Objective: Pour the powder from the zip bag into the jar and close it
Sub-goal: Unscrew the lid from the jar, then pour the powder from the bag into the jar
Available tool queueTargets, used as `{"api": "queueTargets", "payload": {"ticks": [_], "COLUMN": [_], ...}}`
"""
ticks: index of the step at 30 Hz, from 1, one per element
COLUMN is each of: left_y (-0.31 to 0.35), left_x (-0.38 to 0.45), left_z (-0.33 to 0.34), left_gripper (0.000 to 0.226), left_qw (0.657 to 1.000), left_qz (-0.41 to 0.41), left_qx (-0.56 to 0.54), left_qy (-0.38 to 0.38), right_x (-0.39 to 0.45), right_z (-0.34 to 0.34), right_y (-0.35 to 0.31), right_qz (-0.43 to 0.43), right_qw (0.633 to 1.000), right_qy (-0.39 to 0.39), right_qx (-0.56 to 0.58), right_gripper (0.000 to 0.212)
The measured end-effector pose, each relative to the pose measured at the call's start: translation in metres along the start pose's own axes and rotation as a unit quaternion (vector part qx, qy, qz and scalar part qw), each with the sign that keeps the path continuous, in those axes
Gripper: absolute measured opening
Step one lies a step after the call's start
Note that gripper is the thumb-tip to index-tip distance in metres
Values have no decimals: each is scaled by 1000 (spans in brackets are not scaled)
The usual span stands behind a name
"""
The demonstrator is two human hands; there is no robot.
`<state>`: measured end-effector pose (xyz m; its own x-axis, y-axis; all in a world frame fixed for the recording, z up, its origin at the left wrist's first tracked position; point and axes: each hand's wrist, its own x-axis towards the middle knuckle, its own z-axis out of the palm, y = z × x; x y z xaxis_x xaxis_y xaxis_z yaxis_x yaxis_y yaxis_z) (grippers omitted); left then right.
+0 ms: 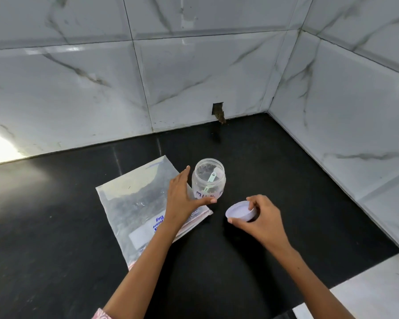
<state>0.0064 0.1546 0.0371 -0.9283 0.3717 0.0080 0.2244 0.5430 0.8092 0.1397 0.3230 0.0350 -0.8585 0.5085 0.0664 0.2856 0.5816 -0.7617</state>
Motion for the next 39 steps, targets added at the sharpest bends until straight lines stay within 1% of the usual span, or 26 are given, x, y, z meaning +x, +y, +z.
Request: {"api": "queueTargets", "payload": {"ticks": [1,4,5,8,10,12,14,15,18,21,22,25,26,28,29,31,34,36,39], "left_y": [-3,-14,-19,-30,-32,-30,-24,-22,-22,-25,-26,-26,-25,-20,-17,-8,7,18,37], "left_x": [-5,-24,-32,-52,-60,-66,-71,-72,-71,-68,-69,-74,-74,-70,-68,-63,-54,-41,-9], "left_z": [-3,-20,-26,-43,-50,-55,-57,-58,-69,-80,-82,-83,-86,-93,-98,-111,-139,-159,-185], "left_gripper": [98,71,66,60,54,39,17,9,13,33,36,26,31,50,55,52,31,18,14], "left_qw": [1000,992,988,972,963,960,965,966,965,958,955,952,952,947,943,939,949,949,944], "left_qz": [-1,17,18,8,2,5,21,33,61,81,85,93,87,68,64,72,116,135,136], "left_qx": [20,120,150,226,253,262,251,249,253,270,278,284,283,298,310,326,293,281,266], "left_qy": [-2,-15,-24,-60,-89,-98,-74,-57,-31,-44,-55,-70,-75,-100,-104,-80,0,59,139], "right_x": [-5,-13,-13,-3,11,25,37,42,53,61,63,64,63,61,60,58,54,47,34], "right_z": [6,16,18,26,33,41,47,50,55,56,57,54,54,52,52,50,48,49,59], "right_y": [7,18,18,3,-15,-32,-45,-50,-59,-63,-63,-61,-61,-60,-60,-60,-61,-64,-72], "right_qz": [-3,-6,-8,-27,-38,-39,-39,-44,-67,-89,-93,-97,-97,-97,-95,-90,-94,-100,-116], "right_qw": [1000,1000,999,999,999,998,995,995,993,992,992,990,990,990,990,990,989,988,987], "right_qy": [-4,-13,-15,0,6,7,15,20,41,55,59,68,67,61,57,46,26,8,-27], "right_qx": [-7,-22,-31,-36,0,46,85,92,85,71,67,76,80,86,90,101,109,114,111], "right_gripper": [53,59,65,94,106,111,113,112,102,85,80,73,72,72,72,72,70,69,69]}}
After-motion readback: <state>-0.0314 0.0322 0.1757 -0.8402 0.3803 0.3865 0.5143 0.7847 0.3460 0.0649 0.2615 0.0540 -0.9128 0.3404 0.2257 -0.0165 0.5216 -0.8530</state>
